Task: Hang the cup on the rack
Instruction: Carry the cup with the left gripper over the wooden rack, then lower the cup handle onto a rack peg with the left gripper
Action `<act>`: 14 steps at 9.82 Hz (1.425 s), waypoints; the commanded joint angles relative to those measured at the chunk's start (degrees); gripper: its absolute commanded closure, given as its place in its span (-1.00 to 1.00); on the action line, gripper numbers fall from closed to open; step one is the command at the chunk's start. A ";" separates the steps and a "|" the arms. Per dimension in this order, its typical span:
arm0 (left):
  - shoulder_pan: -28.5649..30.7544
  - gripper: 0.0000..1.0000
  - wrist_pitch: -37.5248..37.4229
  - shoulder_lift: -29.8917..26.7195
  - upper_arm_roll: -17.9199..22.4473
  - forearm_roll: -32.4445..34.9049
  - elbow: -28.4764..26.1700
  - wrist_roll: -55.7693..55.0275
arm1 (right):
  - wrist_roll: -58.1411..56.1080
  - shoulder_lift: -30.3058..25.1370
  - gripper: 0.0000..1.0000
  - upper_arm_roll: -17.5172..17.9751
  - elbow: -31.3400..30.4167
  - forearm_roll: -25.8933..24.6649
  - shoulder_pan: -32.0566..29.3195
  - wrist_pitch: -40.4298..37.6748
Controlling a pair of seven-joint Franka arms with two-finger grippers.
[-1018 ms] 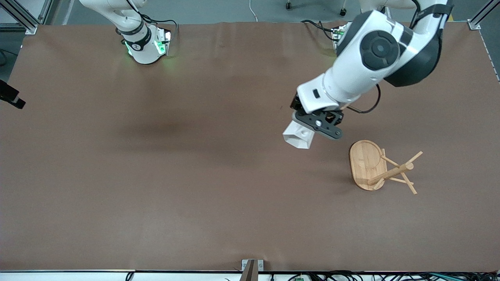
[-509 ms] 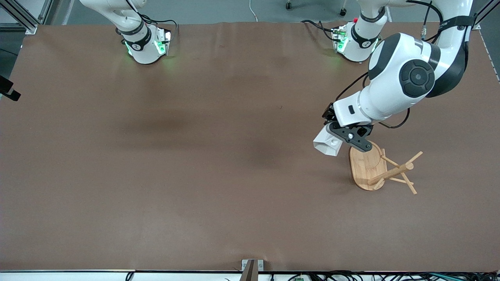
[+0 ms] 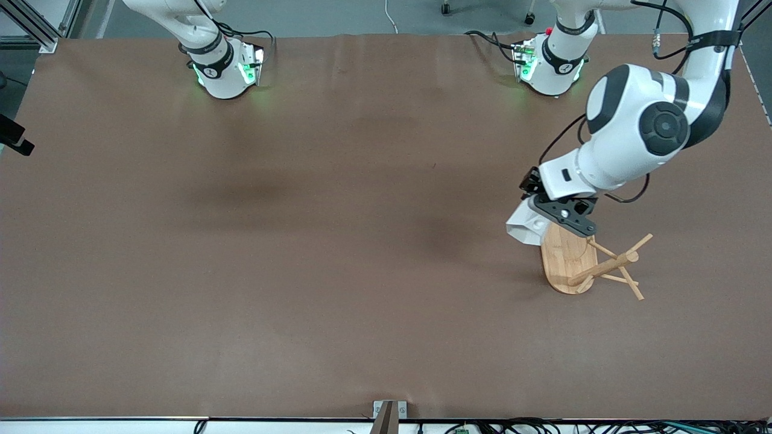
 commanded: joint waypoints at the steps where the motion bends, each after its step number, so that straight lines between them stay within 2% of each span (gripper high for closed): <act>1: 1.12 0.98 1.75 -0.04 0.32 0.14 -2.19 0.96 | 1.07 0.19 -1.00 0.87 0.82 -0.95 -0.83 -1.61; 7: 1.74 0.98 5.60 3.38 1.20 -0.12 -1.57 4.12 | 1.07 0.10 -1.00 0.96 0.82 -0.86 -0.74 -2.23; 9: 1.74 0.98 5.96 3.65 1.81 -1.17 -1.57 4.12 | 1.07 0.18 -1.00 0.96 0.82 -0.69 -0.74 -1.00; 10: 1.74 0.98 5.88 3.47 3.56 -1.35 -1.57 4.38 | 1.07 0.19 -1.00 0.96 0.82 -0.51 -0.66 -0.74; 14: 2.01 0.98 5.88 3.65 3.84 -2.92 -1.48 4.21 | 1.07 0.19 -1.00 0.96 0.73 -0.51 -0.65 -1.09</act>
